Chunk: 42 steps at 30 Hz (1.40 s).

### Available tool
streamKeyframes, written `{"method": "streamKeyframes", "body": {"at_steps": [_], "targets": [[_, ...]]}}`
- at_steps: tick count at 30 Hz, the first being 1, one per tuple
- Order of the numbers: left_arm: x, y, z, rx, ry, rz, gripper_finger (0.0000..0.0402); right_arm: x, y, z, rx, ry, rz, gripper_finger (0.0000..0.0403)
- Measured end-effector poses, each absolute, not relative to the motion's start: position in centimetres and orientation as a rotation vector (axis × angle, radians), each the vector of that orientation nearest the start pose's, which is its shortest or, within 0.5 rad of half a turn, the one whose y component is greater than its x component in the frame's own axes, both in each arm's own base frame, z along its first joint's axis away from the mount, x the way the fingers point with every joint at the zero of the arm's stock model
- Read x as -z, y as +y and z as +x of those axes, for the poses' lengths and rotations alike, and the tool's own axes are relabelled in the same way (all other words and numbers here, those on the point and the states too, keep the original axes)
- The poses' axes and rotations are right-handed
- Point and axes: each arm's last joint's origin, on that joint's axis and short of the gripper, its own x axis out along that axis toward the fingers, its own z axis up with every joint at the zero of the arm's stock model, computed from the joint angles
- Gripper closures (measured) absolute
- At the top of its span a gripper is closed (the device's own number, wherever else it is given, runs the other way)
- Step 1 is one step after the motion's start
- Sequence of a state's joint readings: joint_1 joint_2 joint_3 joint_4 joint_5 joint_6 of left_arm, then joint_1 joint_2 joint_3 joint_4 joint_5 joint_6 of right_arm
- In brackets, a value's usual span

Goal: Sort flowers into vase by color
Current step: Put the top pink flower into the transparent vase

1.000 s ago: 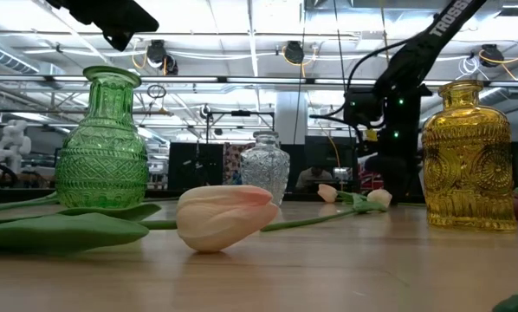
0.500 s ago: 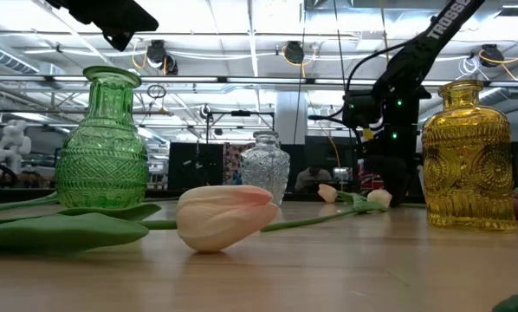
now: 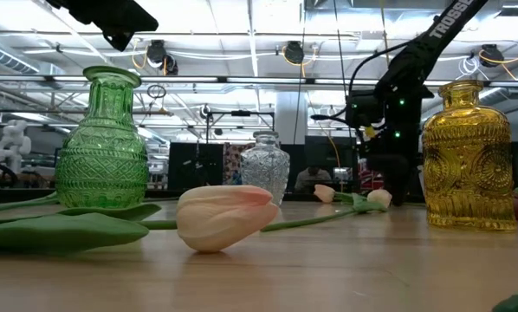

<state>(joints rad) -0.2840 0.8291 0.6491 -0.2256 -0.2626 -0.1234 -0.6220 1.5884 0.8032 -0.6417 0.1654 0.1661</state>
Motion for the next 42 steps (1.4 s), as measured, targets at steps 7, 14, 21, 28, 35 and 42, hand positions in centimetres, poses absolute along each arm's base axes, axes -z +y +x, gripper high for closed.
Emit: {"method": "streamKeyframes", "body": {"at_steps": [7, 14, 21, 28, 35, 42], "targets": [[-27.6, -4.4, 17.6, -0.003, 0.391, -0.011, 0.0391, -17.5, -14.3, 19.9, 0.789, 1.220, 0.466, 0.0402], [-27.6, -4.4, 17.6, -0.003, 0.391, -0.011, 0.0391, -22.6, -12.1, 19.3, 0.713, 0.933, 0.446, 0.0403], [-27.6, -4.4, 17.6, -0.003, 0.389, -0.012, 0.0391, -28.3, -9.1, 18.3, 0.602, 0.543, 0.348, 0.0403], [-27.7, -4.3, 17.7, -0.011, 0.377, -0.008, 0.0391, -32.3, -6.8, 17.6, 0.480, 0.240, 0.234, 0.0403], [-28.1, -4.3, 17.9, -0.039, 0.330, -0.023, 0.0391, -34.6, -5.3, 18.8, 0.352, 0.021, 0.068, 0.0402], [-27.8, -4.5, 18.6, -0.040, 0.331, -0.023, 0.0391, -35.3, -4.3, 19.4, 0.239, -0.057, 0.035, 0.0402]]}}
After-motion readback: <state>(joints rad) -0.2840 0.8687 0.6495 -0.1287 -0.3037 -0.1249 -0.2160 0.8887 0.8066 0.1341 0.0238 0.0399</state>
